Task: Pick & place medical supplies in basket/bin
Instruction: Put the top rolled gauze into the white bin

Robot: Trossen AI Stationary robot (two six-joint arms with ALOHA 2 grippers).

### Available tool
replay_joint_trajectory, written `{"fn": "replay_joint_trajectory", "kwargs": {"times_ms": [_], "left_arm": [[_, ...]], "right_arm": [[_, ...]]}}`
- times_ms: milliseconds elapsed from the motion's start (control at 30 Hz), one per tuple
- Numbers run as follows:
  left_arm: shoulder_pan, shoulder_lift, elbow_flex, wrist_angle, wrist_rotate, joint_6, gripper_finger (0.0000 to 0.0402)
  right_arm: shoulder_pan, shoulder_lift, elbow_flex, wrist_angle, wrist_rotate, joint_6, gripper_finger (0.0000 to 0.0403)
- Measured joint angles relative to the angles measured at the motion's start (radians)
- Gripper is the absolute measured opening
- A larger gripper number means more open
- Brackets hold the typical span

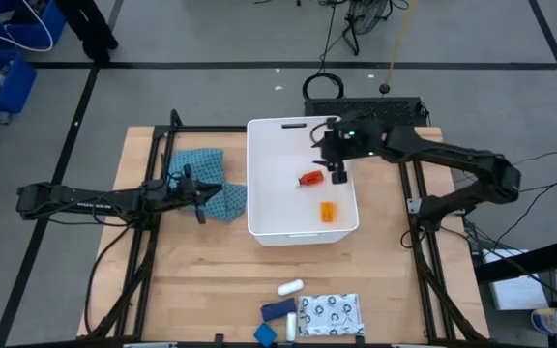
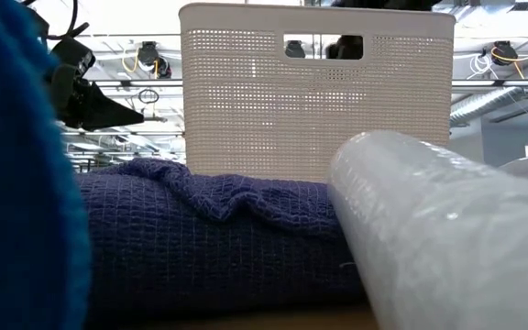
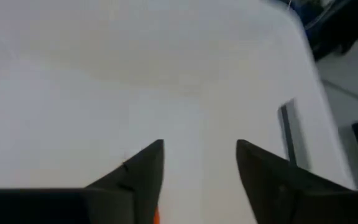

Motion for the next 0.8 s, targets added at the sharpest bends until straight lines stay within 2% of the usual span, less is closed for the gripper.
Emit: {"fn": "replay_joint_trajectory", "kwargs": {"times_ms": [300, 567, 800], "left_arm": [[0.000, 0.000, 0.000, 0.000, 0.000, -0.001, 0.0037], [0.000, 0.000, 0.000, 0.000, 0.001, -0.005, 0.0037], [0.000, 0.000, 0.000, -0.003, 0.003, -0.005, 0.0037]], "right_arm": [[0.001, -0.165, 0.001, 0.026, -0.139, 0.050, 0.0016], [0.001, -0.265, -0.013, -0.007, -0.191, 0.102, 0.0002], [0.008, -0.394, -0.170, 0.138, -0.243, 0.230, 0.0001]]}}
